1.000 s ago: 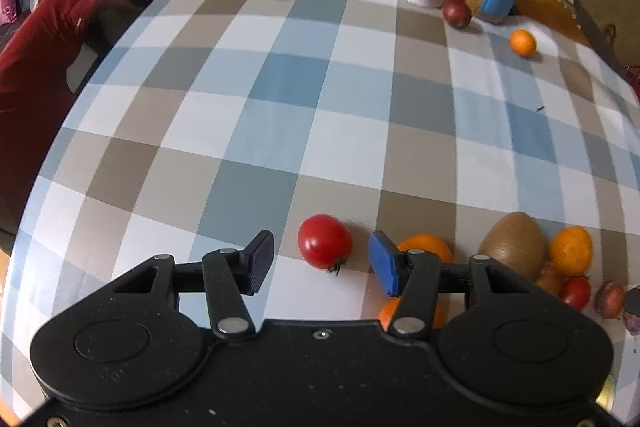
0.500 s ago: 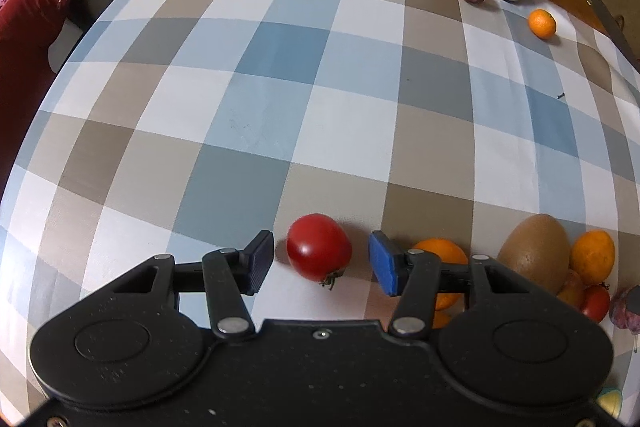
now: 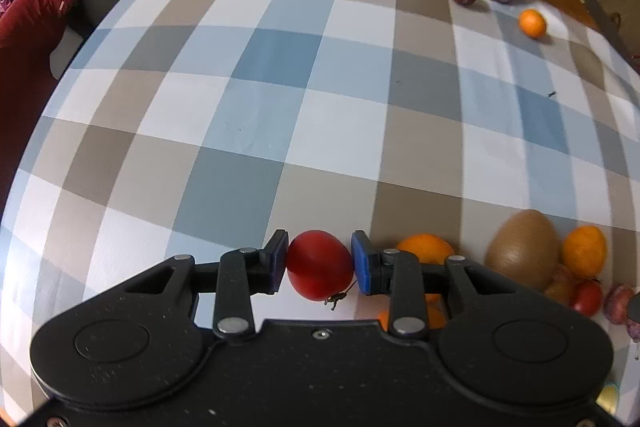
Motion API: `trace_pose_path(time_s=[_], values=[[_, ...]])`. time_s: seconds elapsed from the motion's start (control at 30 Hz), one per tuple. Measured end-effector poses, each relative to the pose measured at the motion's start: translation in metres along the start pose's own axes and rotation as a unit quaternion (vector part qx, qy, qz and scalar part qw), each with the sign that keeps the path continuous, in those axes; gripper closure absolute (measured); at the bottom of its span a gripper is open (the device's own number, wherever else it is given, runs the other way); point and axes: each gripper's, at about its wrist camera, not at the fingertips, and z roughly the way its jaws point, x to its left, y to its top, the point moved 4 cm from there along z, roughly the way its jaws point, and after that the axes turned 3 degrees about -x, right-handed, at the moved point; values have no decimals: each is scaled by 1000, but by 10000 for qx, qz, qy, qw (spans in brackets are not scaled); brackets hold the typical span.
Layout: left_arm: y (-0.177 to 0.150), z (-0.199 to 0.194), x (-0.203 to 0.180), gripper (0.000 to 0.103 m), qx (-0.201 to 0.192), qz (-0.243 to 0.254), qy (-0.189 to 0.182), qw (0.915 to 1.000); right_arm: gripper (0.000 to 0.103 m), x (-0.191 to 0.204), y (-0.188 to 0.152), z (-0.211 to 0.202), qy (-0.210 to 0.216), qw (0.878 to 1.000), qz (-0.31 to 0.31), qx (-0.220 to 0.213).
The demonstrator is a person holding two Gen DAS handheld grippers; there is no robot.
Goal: Organize fruits
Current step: 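Carry the tomato and plum into the gold tray and open both tools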
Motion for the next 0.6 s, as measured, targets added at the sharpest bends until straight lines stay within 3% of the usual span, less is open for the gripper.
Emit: trace_pose_path(time_s=[0.23, 0.6], values=[[-17, -46, -7, 60, -226, 102, -128, 9996, 68, 1, -16, -25, 141, 9999, -17, -90], [-90, -95, -33, 60, -248, 450, -531, 9973, 68, -1, -84, -57, 337, 9993, -186, 34]])
